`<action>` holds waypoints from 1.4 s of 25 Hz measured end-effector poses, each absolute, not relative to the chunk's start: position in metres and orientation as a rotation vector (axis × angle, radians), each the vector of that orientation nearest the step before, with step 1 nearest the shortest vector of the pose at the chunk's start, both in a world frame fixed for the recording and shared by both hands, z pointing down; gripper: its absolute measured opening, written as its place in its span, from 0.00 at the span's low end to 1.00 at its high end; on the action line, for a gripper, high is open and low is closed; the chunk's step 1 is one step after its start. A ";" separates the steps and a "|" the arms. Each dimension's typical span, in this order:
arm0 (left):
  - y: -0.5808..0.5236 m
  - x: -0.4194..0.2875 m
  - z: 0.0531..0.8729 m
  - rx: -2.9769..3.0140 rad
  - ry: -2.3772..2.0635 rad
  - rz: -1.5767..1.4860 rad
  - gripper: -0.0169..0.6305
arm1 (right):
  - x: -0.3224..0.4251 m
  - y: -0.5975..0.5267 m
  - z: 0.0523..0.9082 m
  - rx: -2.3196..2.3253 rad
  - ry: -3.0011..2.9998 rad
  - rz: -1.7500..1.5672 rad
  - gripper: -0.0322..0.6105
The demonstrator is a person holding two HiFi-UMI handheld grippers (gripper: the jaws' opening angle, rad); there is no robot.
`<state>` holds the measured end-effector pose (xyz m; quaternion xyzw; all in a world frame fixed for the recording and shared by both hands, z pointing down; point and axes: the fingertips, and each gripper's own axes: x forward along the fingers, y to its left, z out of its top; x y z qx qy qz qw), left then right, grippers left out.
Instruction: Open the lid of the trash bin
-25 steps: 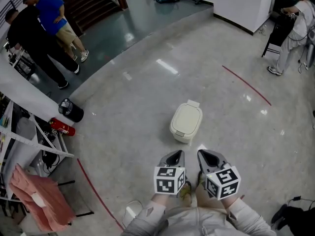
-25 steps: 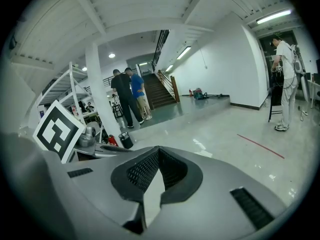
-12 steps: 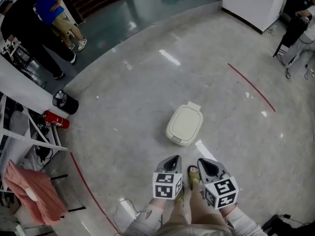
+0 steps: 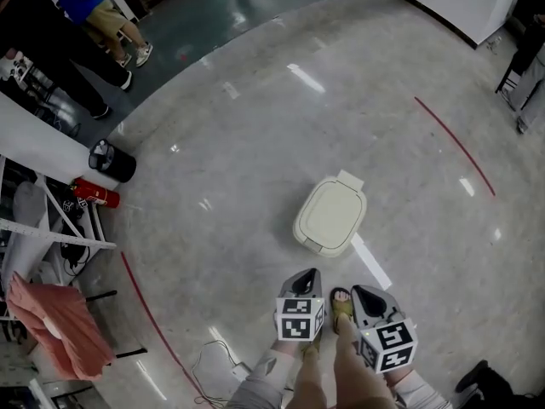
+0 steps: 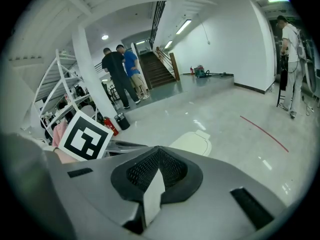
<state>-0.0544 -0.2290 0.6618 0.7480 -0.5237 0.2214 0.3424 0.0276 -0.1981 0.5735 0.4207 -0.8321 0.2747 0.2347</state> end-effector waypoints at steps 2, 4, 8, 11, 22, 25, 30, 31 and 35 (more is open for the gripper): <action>-0.236 -0.056 0.684 1.919 -1.360 0.589 0.03 | 0.027 -0.204 0.588 1.142 -2.274 0.774 0.05; -0.245 -0.057 0.705 1.896 -1.358 0.603 0.03 | 0.025 -0.210 0.601 1.132 -2.264 0.790 0.05; -0.259 -0.059 0.747 1.856 -1.351 0.639 0.03 | 0.022 -0.222 0.624 1.108 -2.254 0.811 0.05; -0.267 -0.059 0.777 1.832 -1.346 0.656 0.03 | 0.022 -0.229 0.644 1.094 -2.246 0.829 0.05; -0.286 -0.055 0.861 1.755 -1.315 0.698 0.03 | 0.025 -0.229 0.700 1.063 -2.186 0.883 0.05; -0.290 -0.055 0.878 1.743 -1.310 0.714 0.03 | 0.022 -0.227 0.711 1.055 -2.180 0.911 0.05; -0.288 -0.051 0.899 1.733 -1.291 0.750 0.03 | 0.023 -0.222 0.725 1.042 -2.168 0.928 0.05; -0.287 -0.051 0.902 1.733 -1.288 0.764 0.03 | 0.023 -0.222 0.727 1.038 -2.166 0.927 0.05; -0.283 -0.052 0.910 1.726 -1.294 0.793 0.03 | 0.021 -0.220 0.729 1.022 -2.162 0.920 0.05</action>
